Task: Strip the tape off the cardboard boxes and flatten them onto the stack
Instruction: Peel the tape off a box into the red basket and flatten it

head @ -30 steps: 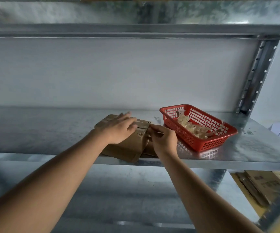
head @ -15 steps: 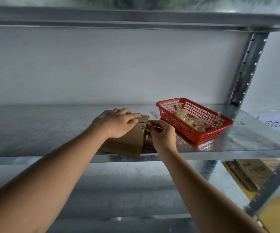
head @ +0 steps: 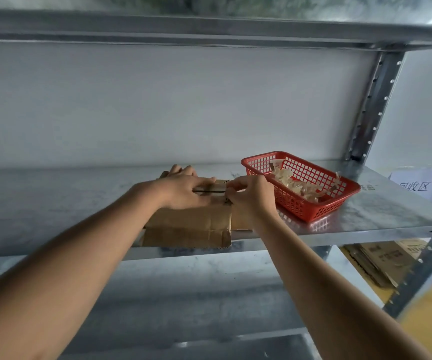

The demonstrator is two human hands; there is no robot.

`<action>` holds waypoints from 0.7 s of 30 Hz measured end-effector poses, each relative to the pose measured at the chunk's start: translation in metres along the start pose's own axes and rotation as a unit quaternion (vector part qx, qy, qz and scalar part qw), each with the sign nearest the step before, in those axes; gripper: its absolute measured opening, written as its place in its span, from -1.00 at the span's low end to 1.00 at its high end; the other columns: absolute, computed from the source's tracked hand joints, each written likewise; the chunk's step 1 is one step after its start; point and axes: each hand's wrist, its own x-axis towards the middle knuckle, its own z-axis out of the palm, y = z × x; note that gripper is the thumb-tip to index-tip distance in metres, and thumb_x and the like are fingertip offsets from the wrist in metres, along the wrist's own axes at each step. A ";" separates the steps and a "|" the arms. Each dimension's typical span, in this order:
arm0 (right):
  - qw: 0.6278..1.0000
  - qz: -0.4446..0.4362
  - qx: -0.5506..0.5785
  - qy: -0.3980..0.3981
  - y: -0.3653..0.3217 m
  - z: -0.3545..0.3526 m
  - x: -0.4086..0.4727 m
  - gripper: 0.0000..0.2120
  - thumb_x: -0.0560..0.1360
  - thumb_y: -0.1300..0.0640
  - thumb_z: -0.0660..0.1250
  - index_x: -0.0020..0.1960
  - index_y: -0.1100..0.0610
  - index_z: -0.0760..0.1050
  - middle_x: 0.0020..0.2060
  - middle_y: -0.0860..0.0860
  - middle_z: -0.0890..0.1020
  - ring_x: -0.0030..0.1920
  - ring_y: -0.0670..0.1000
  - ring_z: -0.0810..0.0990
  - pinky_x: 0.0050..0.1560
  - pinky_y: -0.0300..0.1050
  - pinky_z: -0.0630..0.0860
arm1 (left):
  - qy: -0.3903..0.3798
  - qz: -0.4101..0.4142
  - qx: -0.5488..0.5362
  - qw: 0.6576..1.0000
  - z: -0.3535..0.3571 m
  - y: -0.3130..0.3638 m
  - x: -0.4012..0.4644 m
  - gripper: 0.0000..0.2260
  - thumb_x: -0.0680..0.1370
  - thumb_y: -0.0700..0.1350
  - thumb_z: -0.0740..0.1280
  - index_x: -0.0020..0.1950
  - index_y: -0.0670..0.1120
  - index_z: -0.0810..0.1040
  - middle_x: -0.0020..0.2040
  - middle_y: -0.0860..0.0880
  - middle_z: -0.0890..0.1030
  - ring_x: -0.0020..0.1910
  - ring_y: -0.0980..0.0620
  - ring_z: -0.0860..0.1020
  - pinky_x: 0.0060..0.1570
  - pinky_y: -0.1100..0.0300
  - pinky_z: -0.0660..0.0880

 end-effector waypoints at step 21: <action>0.966 0.080 0.229 -0.092 0.013 0.007 0.004 -0.91 0.60 0.35 0.37 0.08 0.22 0.54 -0.15 0.12 0.66 -0.20 -0.01 0.67 -0.17 -0.13 0.66 | -0.023 0.054 0.027 0.998 0.009 -0.016 -0.002 -0.14 0.33 0.69 -0.11 0.60 0.45 -0.11 0.63 0.19 0.09 0.62 -0.10 0.07 0.55 -0.18 0.04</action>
